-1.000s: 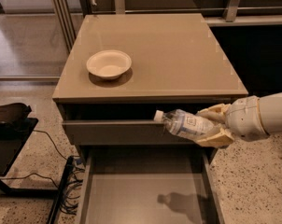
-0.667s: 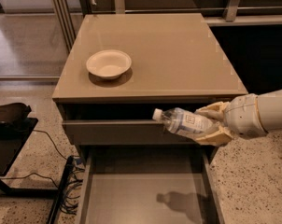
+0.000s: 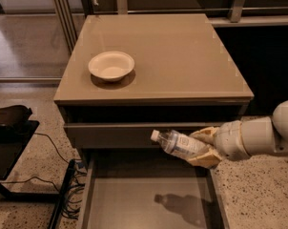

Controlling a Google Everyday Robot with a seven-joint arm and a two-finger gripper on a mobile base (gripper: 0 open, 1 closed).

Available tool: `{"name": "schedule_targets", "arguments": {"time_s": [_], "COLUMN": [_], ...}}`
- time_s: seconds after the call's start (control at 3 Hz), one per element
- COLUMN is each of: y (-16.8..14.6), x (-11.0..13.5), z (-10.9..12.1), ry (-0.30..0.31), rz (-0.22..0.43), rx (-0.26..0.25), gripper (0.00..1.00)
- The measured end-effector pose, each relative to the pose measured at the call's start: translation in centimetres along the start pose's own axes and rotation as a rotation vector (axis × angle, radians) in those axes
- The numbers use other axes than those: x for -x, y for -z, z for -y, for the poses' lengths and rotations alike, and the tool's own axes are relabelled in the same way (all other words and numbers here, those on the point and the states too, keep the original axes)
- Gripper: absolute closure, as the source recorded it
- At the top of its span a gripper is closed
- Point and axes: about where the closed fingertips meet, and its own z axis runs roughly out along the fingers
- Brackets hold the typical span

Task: Place blue plastic bottle into middle drawer

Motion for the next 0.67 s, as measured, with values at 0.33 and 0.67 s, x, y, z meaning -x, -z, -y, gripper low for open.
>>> {"name": "schedule_targets", "arguments": {"time_s": [0.33, 0.67], "y": [-4.4, -8.2], "x": [-4.5, -8.2], "z": [-2.1, -4.1], "ry": [-0.056, -0.08], "rz": [-0.009, -0.037], "rx": [0.015, -0.009], "gripper": [1.0, 1.0]}}
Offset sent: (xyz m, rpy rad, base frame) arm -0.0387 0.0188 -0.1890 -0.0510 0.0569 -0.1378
